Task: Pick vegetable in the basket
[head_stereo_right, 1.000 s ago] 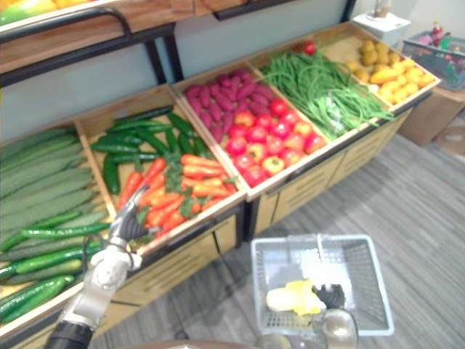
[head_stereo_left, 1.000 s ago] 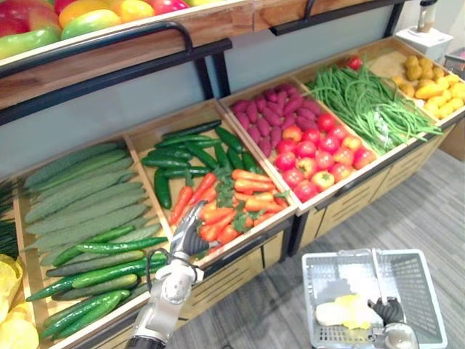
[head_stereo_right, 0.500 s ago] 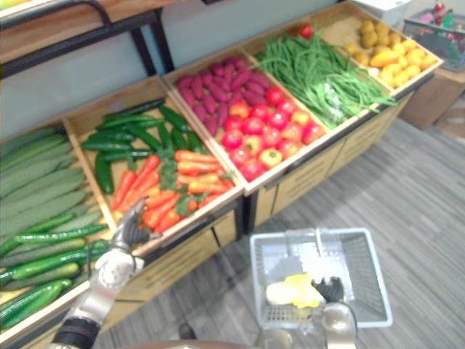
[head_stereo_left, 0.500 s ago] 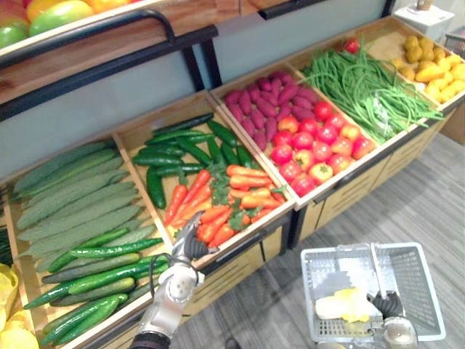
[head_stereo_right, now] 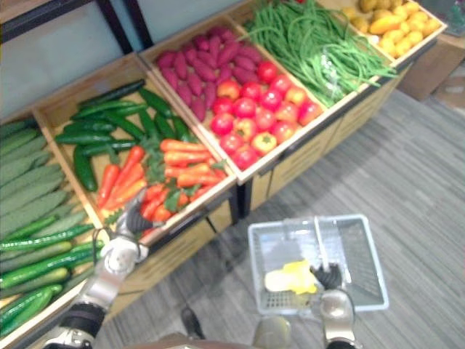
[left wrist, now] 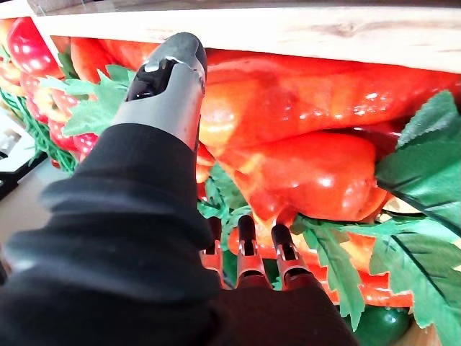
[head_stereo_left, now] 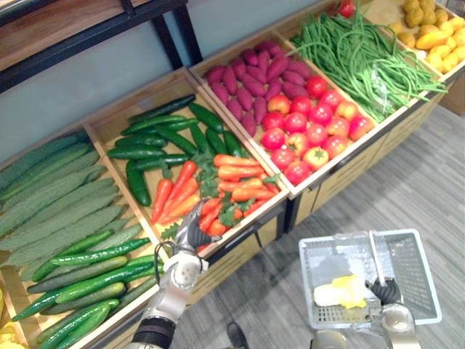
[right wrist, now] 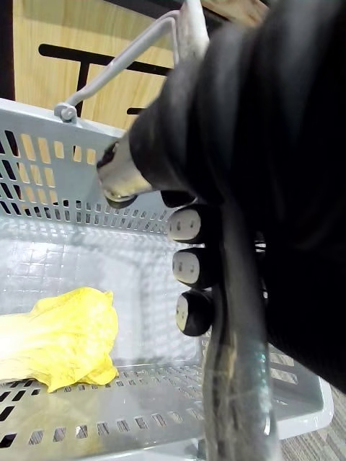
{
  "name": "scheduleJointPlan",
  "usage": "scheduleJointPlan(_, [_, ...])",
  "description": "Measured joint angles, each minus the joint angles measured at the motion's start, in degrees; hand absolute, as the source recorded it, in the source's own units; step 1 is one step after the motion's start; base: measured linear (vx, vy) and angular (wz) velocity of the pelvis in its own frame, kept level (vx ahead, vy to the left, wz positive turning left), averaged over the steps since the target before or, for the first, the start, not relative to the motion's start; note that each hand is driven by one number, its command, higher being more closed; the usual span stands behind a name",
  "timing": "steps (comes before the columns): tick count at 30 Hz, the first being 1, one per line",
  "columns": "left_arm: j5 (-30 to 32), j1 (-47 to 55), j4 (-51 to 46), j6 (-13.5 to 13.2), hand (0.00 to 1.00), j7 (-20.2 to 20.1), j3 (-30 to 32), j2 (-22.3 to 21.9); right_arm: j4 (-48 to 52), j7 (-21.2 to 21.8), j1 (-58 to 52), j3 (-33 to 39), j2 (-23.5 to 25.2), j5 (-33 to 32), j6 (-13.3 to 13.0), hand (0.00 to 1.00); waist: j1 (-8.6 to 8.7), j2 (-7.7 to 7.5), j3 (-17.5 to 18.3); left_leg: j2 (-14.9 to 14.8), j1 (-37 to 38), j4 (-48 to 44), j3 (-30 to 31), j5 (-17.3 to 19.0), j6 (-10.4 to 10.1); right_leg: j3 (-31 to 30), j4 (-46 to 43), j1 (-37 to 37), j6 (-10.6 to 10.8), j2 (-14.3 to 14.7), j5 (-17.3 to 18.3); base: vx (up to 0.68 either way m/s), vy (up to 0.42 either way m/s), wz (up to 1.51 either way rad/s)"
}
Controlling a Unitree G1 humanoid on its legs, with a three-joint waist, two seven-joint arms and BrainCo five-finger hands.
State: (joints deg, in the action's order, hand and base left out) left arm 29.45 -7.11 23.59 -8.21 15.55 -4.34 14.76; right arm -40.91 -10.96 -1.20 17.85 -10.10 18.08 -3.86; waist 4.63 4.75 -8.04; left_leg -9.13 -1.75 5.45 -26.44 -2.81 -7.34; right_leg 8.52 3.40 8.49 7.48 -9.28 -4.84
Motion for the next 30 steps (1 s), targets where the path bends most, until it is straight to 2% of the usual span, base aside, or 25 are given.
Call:
scheduleJointPlan(7, [0.0,0.0,2.4,0.1,0.0,0.8,0.1,0.0,0.0,-0.2,0.4,0.0,-0.1,0.0,0.0,1.0,0.0,0.04,-0.8,0.0,-0.1,0.0,-0.5,0.1,-0.2,-0.7,-0.4,0.7,0.0,0.0,0.0,-0.02,-0.007,-0.04])
scheduleJointPlan(18, [0.0,-2.5,5.5,0.0,0.0,4.3,0.7,0.0,0.9,-0.7,1.3,-0.3,-0.1,0.0,0.0,1.0,-0.11,-0.03,-2.4,-0.1,-1.2,0.0,-1.0,0.2,-0.2,-1.4,-0.8,2.4,0.1,0.2,-0.2,-0.01,-0.004,-0.03])
scheduleJointPlan(25, [-0.1,-3.2,6.7,0.0,0.0,4.3,1.6,-0.1,0.9,-0.7,1.4,-0.4,-0.1,0.0,0.0,1.0,-0.13,-0.35,-2.7,-0.1,-1.1,0.0,-1.1,0.2,-0.2,-1.5,-0.8,2.5,0.1,0.2,-0.2,0.0,0.0,0.0])
scheduleJointPlan(26, [-0.1,-3.3,6.8,0.0,1.0,4.3,1.7,-0.1,0.9,-0.7,1.4,-0.4,-0.1,0.0,0.0,1.0,-0.13,-0.39,-2.7,-0.1,-1.1,0.0,-1.1,0.2,-0.2,-1.6,-0.8,2.5,0.1,0.2,-0.2,0.0,0.0,0.0])
scheduleJointPlan(30, [-0.1,-3.4,6.7,-0.5,1.0,4.4,1.7,-0.2,0.8,-1.0,1.5,-0.5,-0.1,0.0,0.0,1.0,-0.19,-0.46,-2.7,-0.1,-1.2,0.0,-1.3,0.2,-0.2,-1.9,-0.5,2.6,0.1,0.2,-0.4,-0.01,-0.004,-0.02])
